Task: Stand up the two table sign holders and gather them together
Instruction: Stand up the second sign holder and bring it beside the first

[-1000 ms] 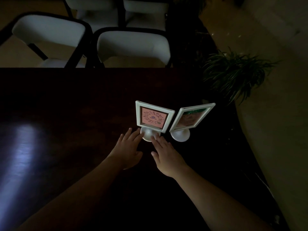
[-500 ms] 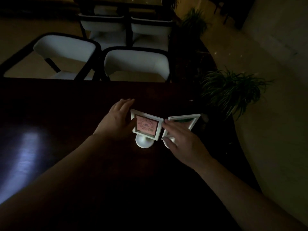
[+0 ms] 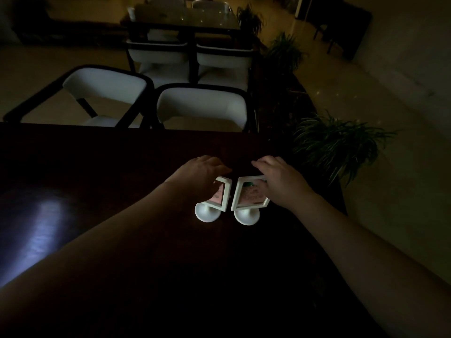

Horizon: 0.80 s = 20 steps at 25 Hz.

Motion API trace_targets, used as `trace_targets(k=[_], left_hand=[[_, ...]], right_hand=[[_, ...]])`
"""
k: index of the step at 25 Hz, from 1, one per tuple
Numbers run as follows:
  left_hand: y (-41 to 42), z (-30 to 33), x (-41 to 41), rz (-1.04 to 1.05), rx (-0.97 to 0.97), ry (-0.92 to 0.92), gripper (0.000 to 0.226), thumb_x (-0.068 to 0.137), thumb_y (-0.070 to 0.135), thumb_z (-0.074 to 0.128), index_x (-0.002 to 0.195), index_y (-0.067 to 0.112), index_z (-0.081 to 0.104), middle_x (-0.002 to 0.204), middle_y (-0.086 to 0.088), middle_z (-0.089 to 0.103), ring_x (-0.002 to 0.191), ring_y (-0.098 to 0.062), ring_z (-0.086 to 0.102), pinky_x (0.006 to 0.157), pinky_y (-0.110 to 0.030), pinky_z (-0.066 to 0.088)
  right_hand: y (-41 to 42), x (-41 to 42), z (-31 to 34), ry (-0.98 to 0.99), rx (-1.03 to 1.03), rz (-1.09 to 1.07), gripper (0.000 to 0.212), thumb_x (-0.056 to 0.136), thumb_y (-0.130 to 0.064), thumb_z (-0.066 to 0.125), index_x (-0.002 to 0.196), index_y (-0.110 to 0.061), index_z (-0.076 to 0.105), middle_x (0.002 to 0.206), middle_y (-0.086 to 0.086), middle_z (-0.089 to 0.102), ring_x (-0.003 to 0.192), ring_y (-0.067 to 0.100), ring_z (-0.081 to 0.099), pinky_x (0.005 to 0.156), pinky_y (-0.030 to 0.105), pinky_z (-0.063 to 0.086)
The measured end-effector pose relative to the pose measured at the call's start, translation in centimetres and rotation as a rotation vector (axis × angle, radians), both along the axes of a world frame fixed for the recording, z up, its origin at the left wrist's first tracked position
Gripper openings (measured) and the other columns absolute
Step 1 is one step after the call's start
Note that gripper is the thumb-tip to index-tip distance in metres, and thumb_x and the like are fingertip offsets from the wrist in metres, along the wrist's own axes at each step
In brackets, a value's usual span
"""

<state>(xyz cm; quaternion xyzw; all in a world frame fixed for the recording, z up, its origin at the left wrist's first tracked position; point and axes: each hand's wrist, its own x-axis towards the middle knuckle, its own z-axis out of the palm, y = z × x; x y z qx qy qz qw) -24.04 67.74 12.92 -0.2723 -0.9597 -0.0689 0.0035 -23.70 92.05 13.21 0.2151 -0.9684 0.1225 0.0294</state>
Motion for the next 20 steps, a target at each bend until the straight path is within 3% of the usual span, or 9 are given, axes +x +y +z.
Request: trace_targets(k=[7,15,20], left_hand=[[0.2,-0.1,-0.4,0.060,-0.069,-0.076,0.054,0.092,0.007,0.053,0.138,0.034,0.051,0.133,0.002,0.056,0.117,-0.020,0.053,0.084,-0.034,0.050],[0.8,-0.3,-0.8,0.098,-0.044,-0.073,0.056,0.090,0.002,0.050,0.137,0.034,0.053,0.127,0.002,0.061,0.114,-0.021,0.057,0.085,-0.039,0.054],[1.4,-0.7,-1.0,0.144,-0.001,-0.089,0.058,0.088,0.001,0.053,0.137,0.033,0.054,0.124,0.001,0.062,0.110,-0.020,0.059,0.078,-0.032,0.053]], right_hand=[[-0.2,-0.4,-0.8,-0.009,0.069,-0.011,0.026,0.096,-0.008,0.055,0.118,-0.009,0.070,0.110,0.009,0.063,0.104,0.028,0.052,0.082,0.042,0.045],[-0.6,-0.7,-0.5,-0.007,0.080,-0.016,0.023,0.095,-0.008,0.056,0.113,-0.012,0.069,0.109,0.006,0.062,0.103,0.024,0.052,0.075,0.032,0.036],[-1.0,-0.5,-0.2,-0.001,0.074,-0.048,0.024,0.092,-0.007,0.059,0.114,-0.012,0.069,0.109,0.006,0.063,0.104,0.024,0.054,0.076,0.034,0.041]])
